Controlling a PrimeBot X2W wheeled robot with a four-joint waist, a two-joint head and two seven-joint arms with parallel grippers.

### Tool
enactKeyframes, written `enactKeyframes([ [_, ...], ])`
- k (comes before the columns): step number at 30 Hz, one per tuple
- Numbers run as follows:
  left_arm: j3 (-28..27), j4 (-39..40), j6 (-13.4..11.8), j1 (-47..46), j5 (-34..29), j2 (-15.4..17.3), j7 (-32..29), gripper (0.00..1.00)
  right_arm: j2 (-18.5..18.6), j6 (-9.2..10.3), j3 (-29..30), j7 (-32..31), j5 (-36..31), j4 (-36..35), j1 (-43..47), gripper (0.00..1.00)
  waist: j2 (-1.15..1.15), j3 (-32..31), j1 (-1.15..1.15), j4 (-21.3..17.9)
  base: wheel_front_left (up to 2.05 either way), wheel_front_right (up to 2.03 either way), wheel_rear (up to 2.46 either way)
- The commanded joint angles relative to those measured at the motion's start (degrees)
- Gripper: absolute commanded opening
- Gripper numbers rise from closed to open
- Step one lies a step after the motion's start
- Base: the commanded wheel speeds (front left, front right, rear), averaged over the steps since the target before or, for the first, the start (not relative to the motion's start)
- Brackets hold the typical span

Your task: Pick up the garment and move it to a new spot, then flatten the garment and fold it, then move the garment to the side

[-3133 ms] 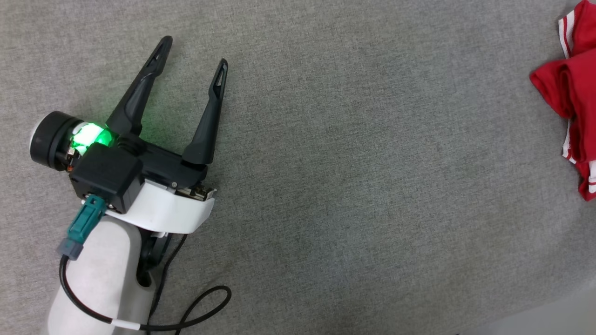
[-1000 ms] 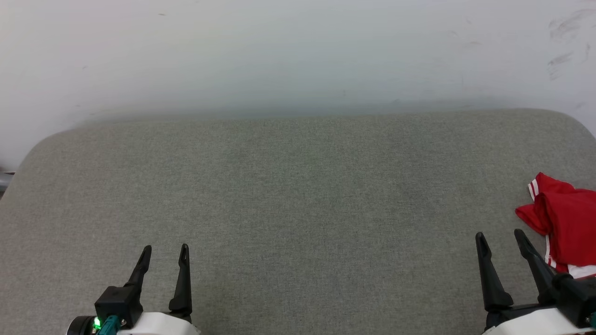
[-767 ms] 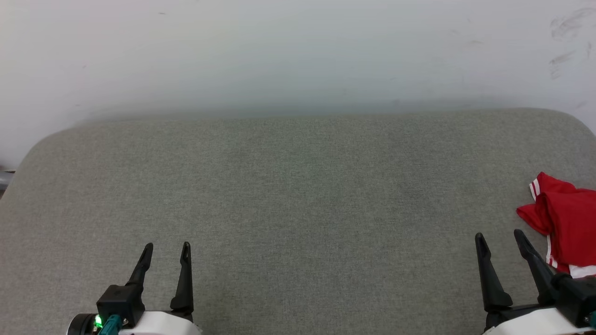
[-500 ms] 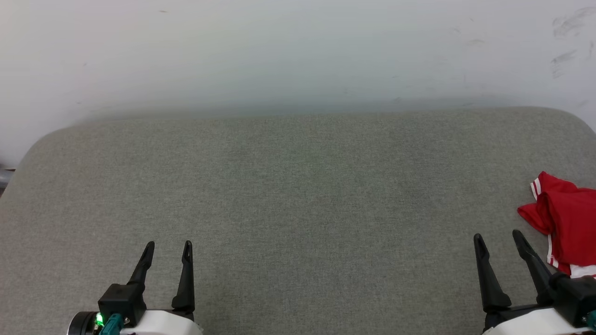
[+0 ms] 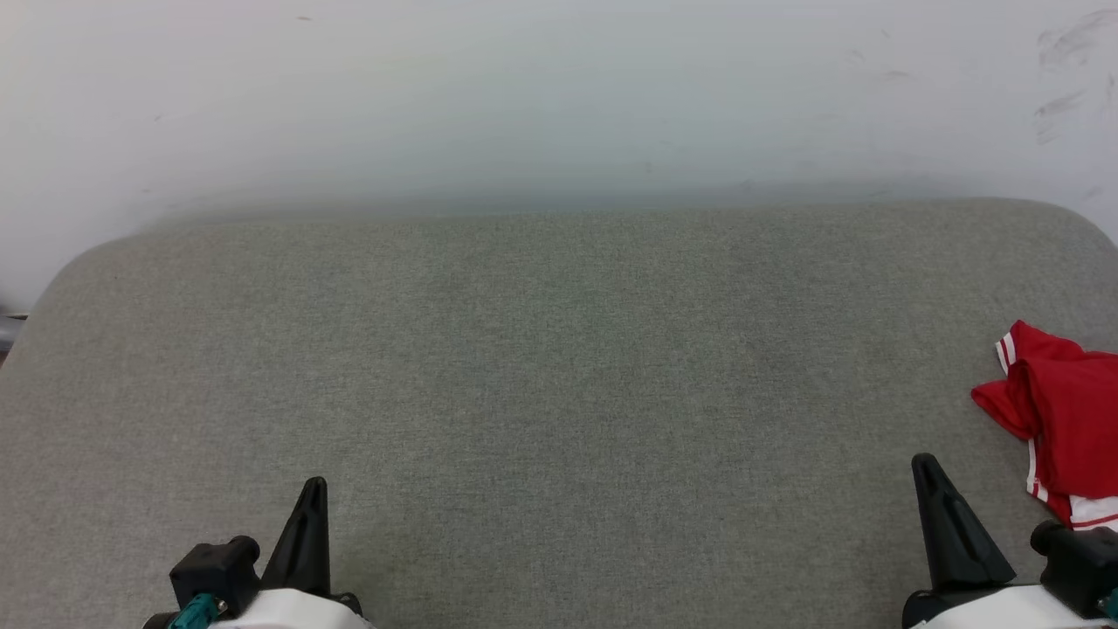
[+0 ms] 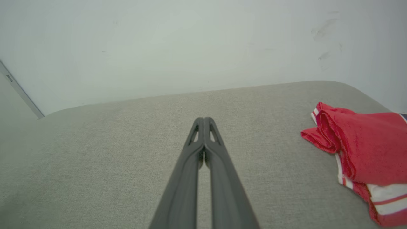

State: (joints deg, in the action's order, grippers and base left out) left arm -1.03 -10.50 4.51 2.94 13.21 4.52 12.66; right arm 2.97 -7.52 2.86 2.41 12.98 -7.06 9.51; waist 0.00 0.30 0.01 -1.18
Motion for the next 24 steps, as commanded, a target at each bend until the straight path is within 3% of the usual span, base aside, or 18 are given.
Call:
enactKeyframes([
  [1, -0.6, 0.7, 0.3, -1.9, 5.2, -0.1, -1.1, 0.0, 0.7, 0.0, -0.3, -0.2, 5.8, 0.6, -2.0, 0.0, 0.0, 0.0, 0.0, 0.0, 0.0, 0.0, 0.0],
  [24, -1.8, -0.2, 1.1, -3.9, 26.5, -0.5, -6.0, 0.0, 1.7, 0.01, -0.8, -1.4, 28.3, 6.5, -6.1, 0.0, 0.0, 0.0, 0.0, 0.3, 0.0, 0.0, 0.0],
])
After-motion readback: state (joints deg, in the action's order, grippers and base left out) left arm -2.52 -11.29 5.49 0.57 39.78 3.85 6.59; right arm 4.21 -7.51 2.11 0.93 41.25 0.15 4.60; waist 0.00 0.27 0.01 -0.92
